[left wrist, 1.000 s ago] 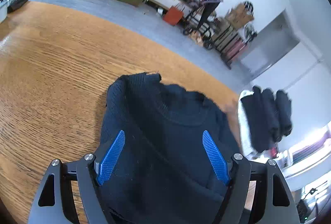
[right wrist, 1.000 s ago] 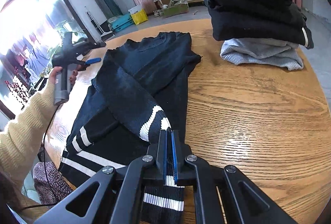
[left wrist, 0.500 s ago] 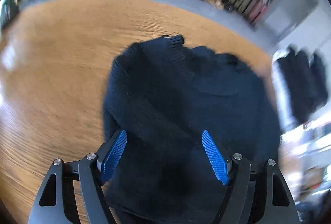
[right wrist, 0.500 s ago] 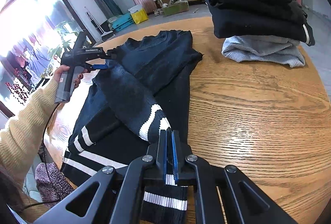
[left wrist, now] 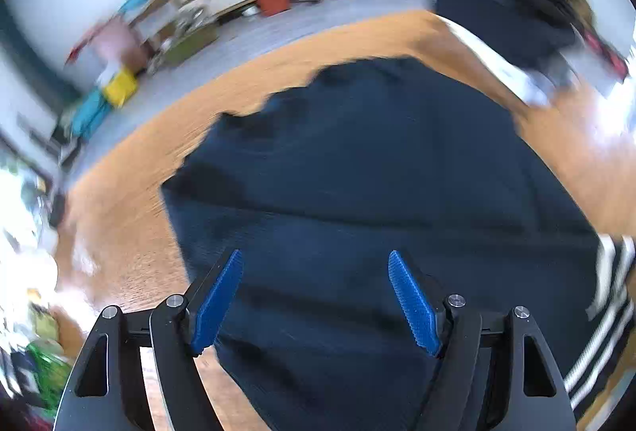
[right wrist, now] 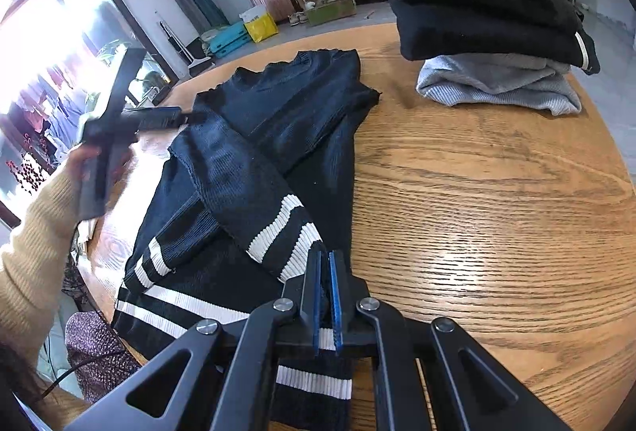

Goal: Fold clothes

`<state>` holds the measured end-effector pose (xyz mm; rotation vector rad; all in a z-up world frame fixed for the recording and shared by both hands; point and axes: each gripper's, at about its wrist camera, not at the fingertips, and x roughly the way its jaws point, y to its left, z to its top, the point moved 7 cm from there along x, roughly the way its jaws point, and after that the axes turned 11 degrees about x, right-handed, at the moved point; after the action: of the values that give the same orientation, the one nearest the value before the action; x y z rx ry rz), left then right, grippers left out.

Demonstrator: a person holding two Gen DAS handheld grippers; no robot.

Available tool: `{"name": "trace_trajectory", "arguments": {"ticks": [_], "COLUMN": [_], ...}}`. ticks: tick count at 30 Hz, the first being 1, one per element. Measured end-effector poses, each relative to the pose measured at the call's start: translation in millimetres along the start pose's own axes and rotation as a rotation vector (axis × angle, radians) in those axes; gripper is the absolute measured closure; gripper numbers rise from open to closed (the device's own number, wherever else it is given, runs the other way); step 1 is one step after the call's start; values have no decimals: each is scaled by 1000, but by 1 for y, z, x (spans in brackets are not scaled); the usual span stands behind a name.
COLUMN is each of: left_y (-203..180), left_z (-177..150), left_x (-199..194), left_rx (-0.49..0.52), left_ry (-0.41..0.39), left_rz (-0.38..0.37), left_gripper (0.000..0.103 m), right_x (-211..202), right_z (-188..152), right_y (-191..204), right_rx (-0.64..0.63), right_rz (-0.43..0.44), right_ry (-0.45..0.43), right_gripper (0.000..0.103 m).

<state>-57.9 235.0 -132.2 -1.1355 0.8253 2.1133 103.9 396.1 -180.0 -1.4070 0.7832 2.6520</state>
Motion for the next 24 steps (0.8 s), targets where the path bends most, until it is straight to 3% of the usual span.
{"name": "trace_trajectory", "arguments": {"ticks": [2, 4, 8, 14, 16, 20, 24], "left_y": [-27, -53, -82, -105, -107, -113, -109], "left_z": [-4, -8, -21, -3, 4, -8, -5], "left_x": [-8, -16, -19, -20, -7, 19, 14], "left_rx": [55, 110, 145, 143, 134, 149, 104], "left_ry": [9, 17, 60, -17, 0, 89, 55], "left_rz": [-16, -32, -48, -42, -35, -67, -66], "left_gripper": [26, 26, 26, 26, 26, 26, 26], "right_x": [2, 6, -1, 11, 20, 36, 36], "right_z": [-1, -3, -10, -2, 0, -11, -22], "right_y": [-3, -10, -17, -11, -7, -9, -18], "right_rx": [-20, -19, 14, 28, 26, -16, -7], "right_rz": [-25, -52, -32, 19, 31, -60, -65], "right_ry": [0, 14, 4, -19, -12, 42, 45], "right_gripper": [94, 78, 78, 78, 78, 82, 81]}}
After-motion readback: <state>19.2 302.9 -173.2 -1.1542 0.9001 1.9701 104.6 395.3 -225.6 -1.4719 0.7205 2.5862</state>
